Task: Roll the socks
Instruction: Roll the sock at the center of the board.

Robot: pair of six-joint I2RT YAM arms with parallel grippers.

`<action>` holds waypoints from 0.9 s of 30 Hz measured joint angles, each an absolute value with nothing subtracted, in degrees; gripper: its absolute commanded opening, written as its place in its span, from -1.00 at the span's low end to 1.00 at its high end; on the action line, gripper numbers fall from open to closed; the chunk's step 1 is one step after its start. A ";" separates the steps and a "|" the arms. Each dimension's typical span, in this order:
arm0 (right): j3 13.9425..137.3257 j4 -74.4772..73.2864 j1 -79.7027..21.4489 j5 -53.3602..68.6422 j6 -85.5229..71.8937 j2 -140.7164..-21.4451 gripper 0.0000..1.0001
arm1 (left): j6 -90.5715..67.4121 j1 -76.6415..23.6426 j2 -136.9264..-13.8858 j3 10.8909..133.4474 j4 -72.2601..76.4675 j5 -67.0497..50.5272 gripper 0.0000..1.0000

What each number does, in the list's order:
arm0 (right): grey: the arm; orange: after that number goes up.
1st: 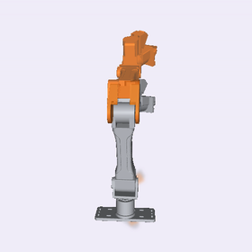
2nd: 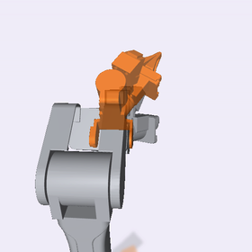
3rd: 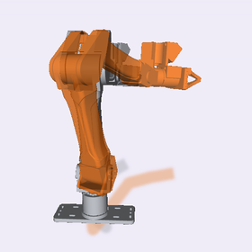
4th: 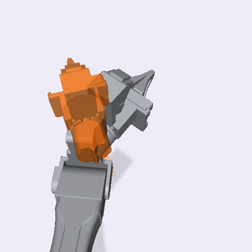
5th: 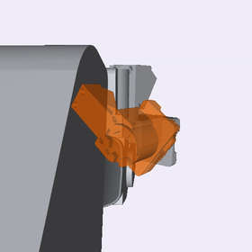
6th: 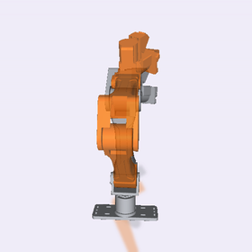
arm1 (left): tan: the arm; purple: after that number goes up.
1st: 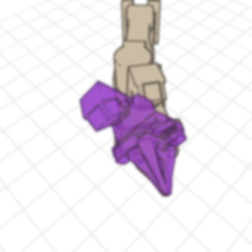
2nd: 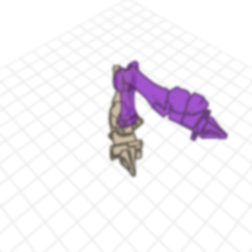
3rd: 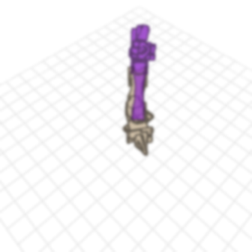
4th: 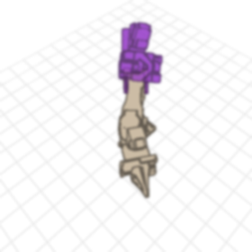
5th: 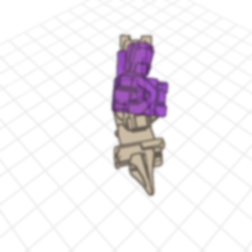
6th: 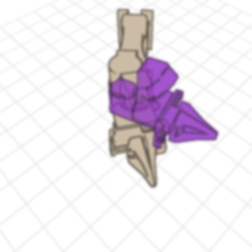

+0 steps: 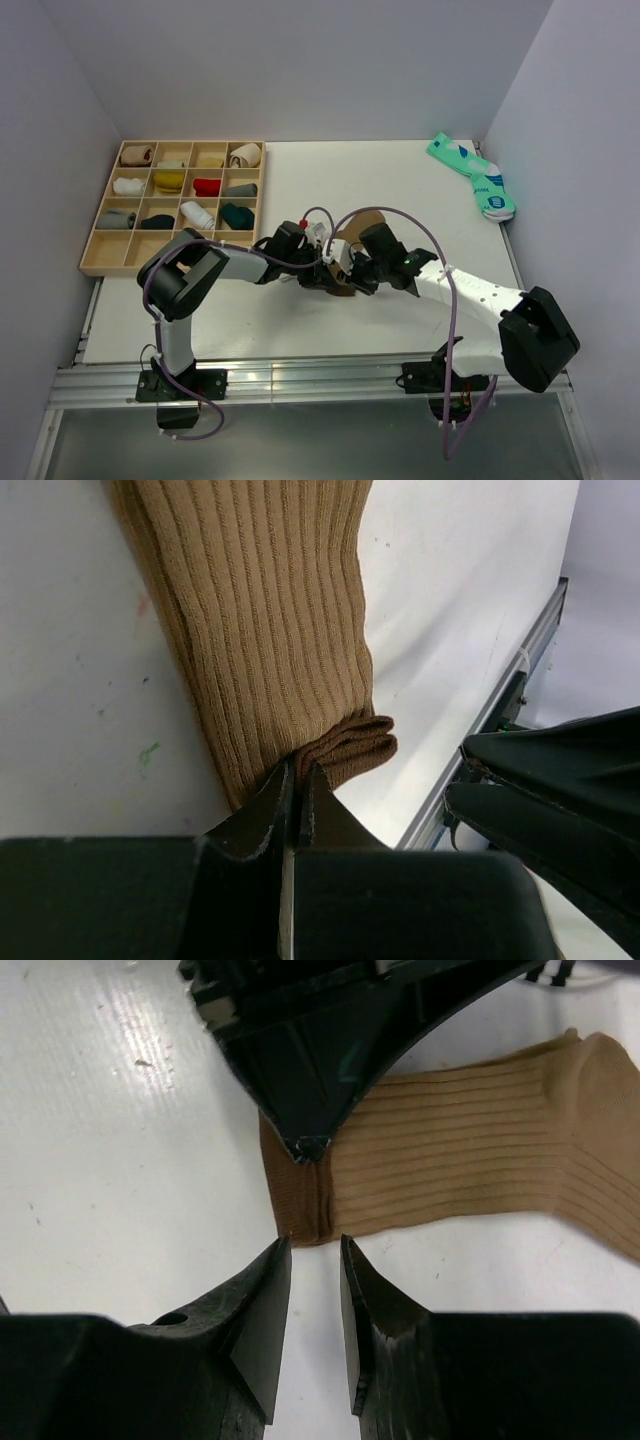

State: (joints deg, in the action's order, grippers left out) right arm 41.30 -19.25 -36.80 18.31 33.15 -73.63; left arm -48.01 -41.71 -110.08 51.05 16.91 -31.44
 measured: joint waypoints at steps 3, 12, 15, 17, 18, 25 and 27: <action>39.53 -17.85 -37.93 18.68 34.52 -72.07 -0.32 | -48.23 -41.04 -109.89 50.22 17.15 -33.01 -0.99; 36.84 -14.37 -41.58 17.12 37.85 -71.94 -0.34 | -48.34 -40.36 -109.38 49.47 16.08 -34.74 -0.99; 36.32 -12.73 -43.68 15.79 38.46 -72.69 -0.34 | -48.34 -40.21 -109.34 49.50 15.64 -35.11 -0.99; 35.92 -12.05 -45.25 14.79 38.70 -73.36 -0.35 | -48.34 -40.07 -109.34 49.50 15.33 -35.40 -0.99; 35.86 -11.73 -46.06 14.20 38.87 -73.87 -0.35 | -48.34 -40.05 -109.34 49.52 15.20 -35.55 -0.99; 35.35 -8.91 -50.24 9.98 39.11 -78.15 -0.38 | -48.34 -39.88 -109.34 49.80 13.93 -36.21 -0.99; 35.35 -8.14 -50.83 8.80 39.11 -79.29 -0.38 | -48.31 -39.88 -109.34 49.89 13.76 -36.21 -0.99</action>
